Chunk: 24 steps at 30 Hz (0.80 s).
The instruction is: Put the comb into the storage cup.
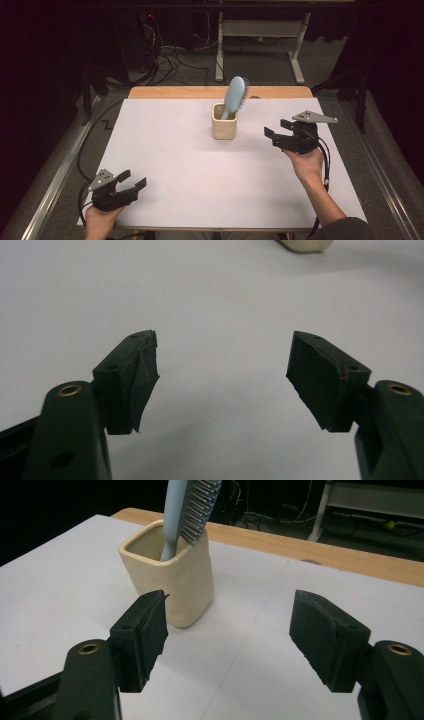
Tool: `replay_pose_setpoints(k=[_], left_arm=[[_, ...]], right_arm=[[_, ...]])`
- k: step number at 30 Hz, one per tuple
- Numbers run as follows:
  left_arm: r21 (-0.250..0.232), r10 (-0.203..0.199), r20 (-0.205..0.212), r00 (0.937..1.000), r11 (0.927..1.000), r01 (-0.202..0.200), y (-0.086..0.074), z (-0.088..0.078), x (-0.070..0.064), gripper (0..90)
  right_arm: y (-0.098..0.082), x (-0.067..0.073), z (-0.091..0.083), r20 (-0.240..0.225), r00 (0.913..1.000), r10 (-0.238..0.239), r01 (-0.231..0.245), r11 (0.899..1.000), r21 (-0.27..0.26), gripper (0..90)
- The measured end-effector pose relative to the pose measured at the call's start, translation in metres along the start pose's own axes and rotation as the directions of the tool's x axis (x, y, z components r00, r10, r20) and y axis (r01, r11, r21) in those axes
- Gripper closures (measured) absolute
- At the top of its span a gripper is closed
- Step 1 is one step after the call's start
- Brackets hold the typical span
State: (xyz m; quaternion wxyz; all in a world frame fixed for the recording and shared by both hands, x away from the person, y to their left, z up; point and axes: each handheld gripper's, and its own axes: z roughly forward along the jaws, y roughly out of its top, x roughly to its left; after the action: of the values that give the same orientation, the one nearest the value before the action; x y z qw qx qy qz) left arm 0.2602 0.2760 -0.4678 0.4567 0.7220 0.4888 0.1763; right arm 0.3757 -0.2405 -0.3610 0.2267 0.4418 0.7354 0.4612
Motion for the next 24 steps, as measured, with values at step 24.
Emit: replay_pose_setpoints(k=[24], left_arm=[[-0.008, -0.004, -0.009, 0.9999, 1.0, 0.004, 0.0, -0.001, 0.001, 29.3]], right_arm=[[-0.017, -0.004, -0.023, -0.015, 0.9999, 0.003, -0.003, 1.0, -0.015, 31.4]])
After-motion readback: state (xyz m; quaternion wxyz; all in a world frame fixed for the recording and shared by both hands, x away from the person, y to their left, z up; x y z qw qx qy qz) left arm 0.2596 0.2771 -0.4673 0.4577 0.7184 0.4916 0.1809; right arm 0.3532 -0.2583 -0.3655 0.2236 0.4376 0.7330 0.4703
